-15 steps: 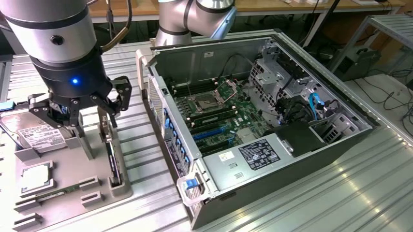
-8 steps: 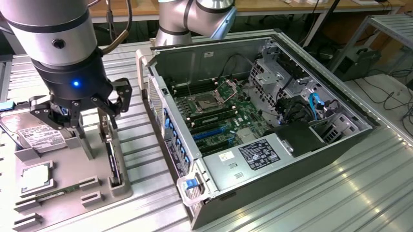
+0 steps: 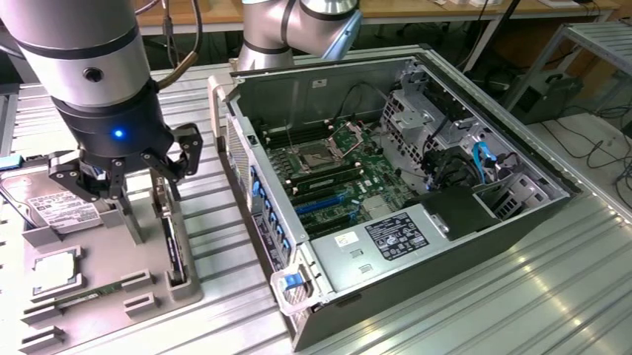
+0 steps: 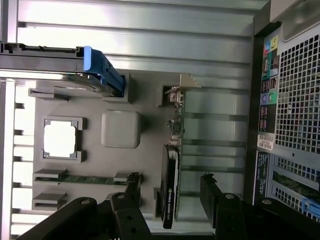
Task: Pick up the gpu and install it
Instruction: 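Pick up the gpu and move the gpu toward the slot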
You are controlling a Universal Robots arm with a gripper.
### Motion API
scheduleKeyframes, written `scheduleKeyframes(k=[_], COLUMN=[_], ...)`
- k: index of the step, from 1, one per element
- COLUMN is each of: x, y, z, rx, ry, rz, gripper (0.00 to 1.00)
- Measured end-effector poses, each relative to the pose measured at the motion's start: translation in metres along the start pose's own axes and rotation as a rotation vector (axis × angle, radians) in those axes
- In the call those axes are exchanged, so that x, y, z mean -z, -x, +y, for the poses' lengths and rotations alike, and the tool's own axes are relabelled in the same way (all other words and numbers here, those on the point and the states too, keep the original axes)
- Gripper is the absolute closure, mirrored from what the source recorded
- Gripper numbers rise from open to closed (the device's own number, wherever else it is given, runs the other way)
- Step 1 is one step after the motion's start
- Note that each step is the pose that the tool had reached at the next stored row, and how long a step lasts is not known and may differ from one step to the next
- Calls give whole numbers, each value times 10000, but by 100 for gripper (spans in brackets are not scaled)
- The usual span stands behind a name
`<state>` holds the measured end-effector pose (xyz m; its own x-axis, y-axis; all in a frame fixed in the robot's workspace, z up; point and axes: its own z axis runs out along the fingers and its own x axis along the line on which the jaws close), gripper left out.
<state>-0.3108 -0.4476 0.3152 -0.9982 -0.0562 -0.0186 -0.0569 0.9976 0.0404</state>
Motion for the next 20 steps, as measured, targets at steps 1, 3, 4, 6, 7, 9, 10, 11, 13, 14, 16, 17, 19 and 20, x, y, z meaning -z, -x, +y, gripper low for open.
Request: scheduleKeyframes(k=[1, 3, 4, 6, 7, 9, 10, 11, 13, 14, 16, 17, 19, 20], x=[-7, -23, -36, -63, -72, -85, -90, -93, -98, -101, -105, -108, -117, -121], y=[0, -1, -2, -3, -4, -4, -4, -4, -4, -4, -5, -5, -5, -5], z=[-2, -13, -18, -29, -32, -38, -41, -43, -47, -50, -52, -53, -56, -58], rx=[0, 1, 0, -1, -1, 0, 0, 0, -1, 0, -1, -1, -1, 0], ry=[0, -1, 0, 0, 0, -1, -2, -1, 0, 1, -1, -1, 1, 0], rz=[0, 2, 0, 0, 0, 1, 2, 1, 0, -1, 1, 1, -1, 0], gripper=[40, 40, 40, 40, 40, 40, 40, 40, 40, 40, 40, 40, 40, 40])
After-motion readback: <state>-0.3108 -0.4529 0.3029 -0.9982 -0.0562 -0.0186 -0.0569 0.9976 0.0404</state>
